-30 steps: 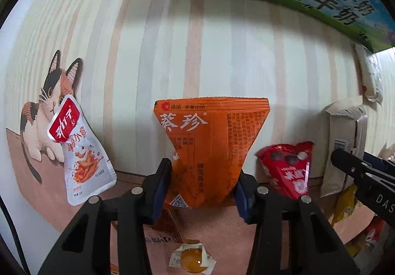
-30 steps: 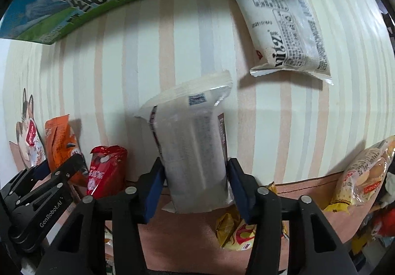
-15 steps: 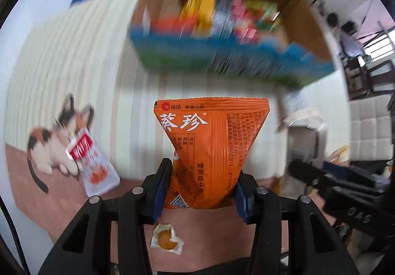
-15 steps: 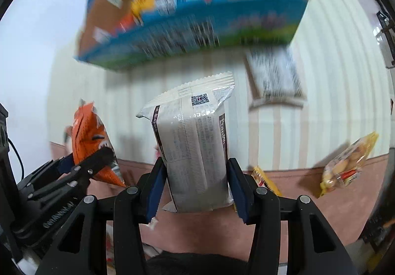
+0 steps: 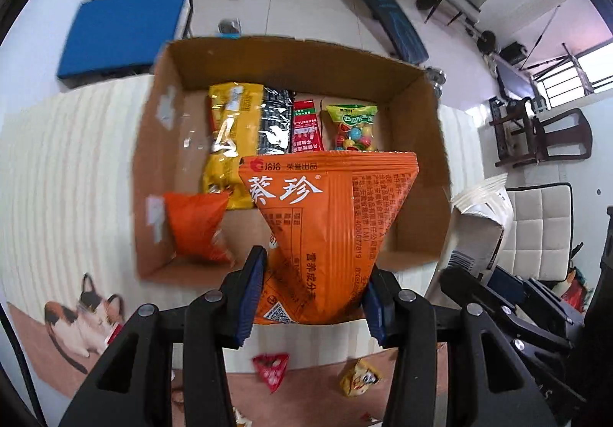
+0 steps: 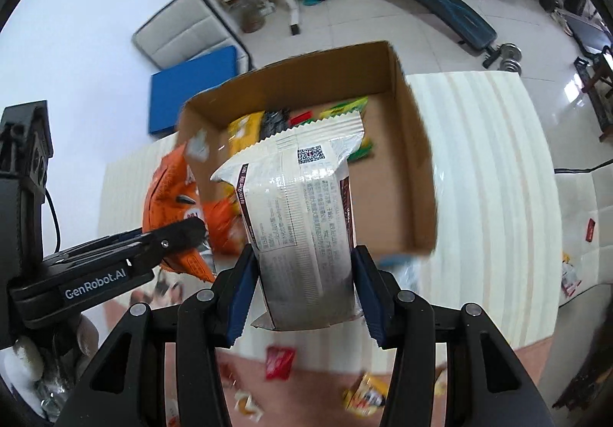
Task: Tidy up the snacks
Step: 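Carry both packets into the box and open both tools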
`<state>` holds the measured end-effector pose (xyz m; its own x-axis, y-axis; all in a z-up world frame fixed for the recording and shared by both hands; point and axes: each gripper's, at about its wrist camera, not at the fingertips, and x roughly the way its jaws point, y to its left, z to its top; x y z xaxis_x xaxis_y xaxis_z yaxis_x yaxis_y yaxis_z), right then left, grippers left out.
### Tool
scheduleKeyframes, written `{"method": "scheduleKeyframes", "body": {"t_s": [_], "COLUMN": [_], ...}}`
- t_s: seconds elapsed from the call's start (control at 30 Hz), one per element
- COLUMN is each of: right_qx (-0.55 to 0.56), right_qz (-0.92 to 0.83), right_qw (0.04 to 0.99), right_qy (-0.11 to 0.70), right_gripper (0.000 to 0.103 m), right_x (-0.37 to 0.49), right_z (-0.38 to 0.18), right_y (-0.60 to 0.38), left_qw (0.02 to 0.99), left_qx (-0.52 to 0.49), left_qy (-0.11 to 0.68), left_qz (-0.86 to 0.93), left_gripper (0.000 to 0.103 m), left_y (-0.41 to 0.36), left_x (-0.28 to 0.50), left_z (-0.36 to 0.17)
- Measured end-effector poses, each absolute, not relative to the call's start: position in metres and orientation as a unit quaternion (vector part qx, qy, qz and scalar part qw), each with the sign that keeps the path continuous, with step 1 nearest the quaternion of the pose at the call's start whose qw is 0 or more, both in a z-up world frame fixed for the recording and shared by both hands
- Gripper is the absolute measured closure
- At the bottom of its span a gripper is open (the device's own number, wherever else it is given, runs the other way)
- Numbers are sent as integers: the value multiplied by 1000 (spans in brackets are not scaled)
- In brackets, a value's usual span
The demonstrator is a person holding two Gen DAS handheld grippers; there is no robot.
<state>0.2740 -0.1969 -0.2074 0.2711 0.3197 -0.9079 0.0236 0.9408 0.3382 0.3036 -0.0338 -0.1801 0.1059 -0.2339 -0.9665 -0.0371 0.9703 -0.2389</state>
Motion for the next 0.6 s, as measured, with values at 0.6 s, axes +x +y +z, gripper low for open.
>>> {"method": "scheduleKeyframes", "body": {"t_s": [0.6], "right_qx": [126], "right_qz": [44], "right_qw": [724], "right_qy": [677], "right_gripper": [48], "right_x": [358], "right_z": [-318], "right_y": [-215], "left_qw": [650], "left_qx": [-81], "left_qy": [753], "left_qz": [-63], "left_gripper": [58], "left_y": [-67], "left_x": [362], "left_z": [-302]}}
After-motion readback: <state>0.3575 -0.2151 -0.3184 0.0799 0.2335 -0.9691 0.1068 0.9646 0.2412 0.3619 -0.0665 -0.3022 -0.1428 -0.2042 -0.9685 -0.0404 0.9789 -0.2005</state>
